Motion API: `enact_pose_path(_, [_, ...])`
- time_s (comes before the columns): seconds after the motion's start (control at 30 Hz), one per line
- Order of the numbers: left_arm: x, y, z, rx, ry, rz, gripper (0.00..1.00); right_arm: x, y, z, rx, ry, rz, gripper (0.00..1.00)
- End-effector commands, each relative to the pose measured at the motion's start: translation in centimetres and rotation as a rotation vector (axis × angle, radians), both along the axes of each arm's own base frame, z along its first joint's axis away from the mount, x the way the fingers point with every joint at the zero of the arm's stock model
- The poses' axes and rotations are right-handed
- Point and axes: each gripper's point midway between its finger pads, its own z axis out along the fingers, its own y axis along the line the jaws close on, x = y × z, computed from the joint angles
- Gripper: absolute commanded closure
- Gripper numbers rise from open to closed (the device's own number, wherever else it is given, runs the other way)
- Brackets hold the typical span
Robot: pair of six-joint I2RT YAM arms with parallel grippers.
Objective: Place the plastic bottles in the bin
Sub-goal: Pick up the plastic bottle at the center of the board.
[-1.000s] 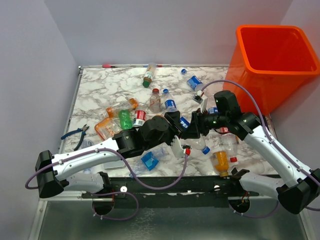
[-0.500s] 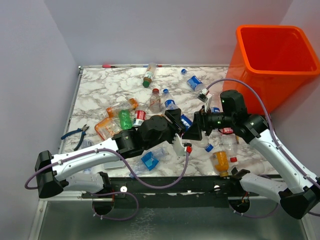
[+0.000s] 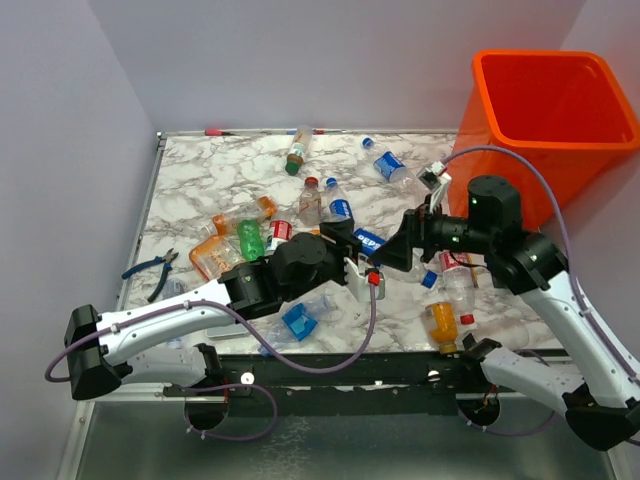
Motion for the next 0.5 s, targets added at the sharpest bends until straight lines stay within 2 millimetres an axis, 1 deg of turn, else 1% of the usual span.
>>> enact_pose_path(0.0, [-2.1,0.4,-4.6,-0.080,0.284,0.034,0.96,1.2,-1.4,8.5,0.147,-0.259,-0.142,0.00])
enact_pose_path(0.1, [-3.2,0.0,-5.4,-0.148,0.389,0.027,0.96,1.3,-2.6,11.5,0.220,-0.368,-0.223,0.00])
enact_pose_path(0.17, [-3.7,-0.2,-5.6,-0.205,0.452,0.033,0.96,1.4,-3.6,12.5,0.254,-0.412,-0.282,0.00])
enact_pose_path(0.2, [-4.0,-0.3,-5.5,-0.245,0.486,0.037,0.96,1.2,-4.3,13.2,0.279,-0.440,-0.314,0.00])
enact_pose_path(0.3, [-4.9,-0.7,-4.8,-0.385,0.611,0.046,0.96,0.8,-6.0,14.0,0.346,-0.509,-0.400,0.00])
enact_pose_path(0.37, [-5.7,-1.1,-3.8,-0.492,0.709,0.031,0.96,0.5,-6.9,14.1,0.381,-0.541,-0.439,0.00])
enact_pose_path(0.4, [-6.2,-1.4,-3.0,-0.553,0.775,0.016,0.96,0.3,-7.2,14.1,0.388,-0.552,-0.445,0.00])
enact_pose_path(0.47, [-6.7,-1.7,-1.6,-0.682,0.904,0.007,0.96,-0.1,-7.2,13.9,0.386,-0.560,-0.430,0.00])
